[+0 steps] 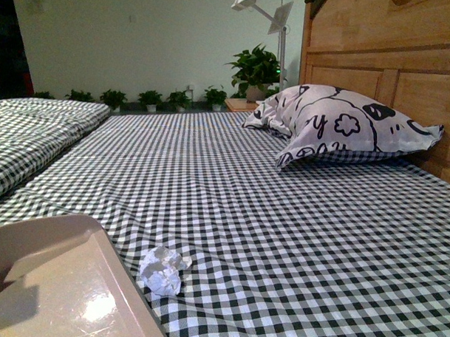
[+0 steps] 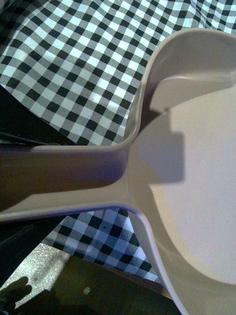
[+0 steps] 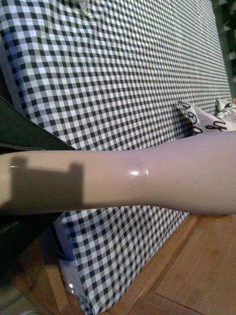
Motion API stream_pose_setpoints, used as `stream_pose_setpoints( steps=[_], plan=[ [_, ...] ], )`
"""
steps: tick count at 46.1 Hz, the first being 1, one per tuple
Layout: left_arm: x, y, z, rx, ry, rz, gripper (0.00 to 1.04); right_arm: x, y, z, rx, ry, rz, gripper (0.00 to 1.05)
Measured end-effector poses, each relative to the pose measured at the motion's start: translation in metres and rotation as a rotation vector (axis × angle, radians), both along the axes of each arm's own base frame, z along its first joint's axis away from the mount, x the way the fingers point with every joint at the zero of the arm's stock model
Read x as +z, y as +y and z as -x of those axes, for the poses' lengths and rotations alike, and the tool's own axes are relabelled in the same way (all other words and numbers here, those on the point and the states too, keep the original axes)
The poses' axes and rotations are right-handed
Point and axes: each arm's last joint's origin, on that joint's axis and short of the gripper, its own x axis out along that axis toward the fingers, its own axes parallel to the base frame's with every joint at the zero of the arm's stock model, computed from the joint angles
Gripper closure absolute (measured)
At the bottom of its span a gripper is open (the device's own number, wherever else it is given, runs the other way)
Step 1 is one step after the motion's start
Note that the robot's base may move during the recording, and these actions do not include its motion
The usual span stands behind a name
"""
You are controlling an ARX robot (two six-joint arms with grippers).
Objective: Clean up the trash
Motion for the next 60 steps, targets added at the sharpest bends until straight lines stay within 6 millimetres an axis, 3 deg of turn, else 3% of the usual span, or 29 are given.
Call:
stream_pose_setpoints(
  steps=[60],
  plan=[
    [-0.011,-0.007,-0.001,-0.024,0.034,0.013,0.77,-0.001,0.000,-0.001,-0.039,0.041,0.017,0.85]
  ],
)
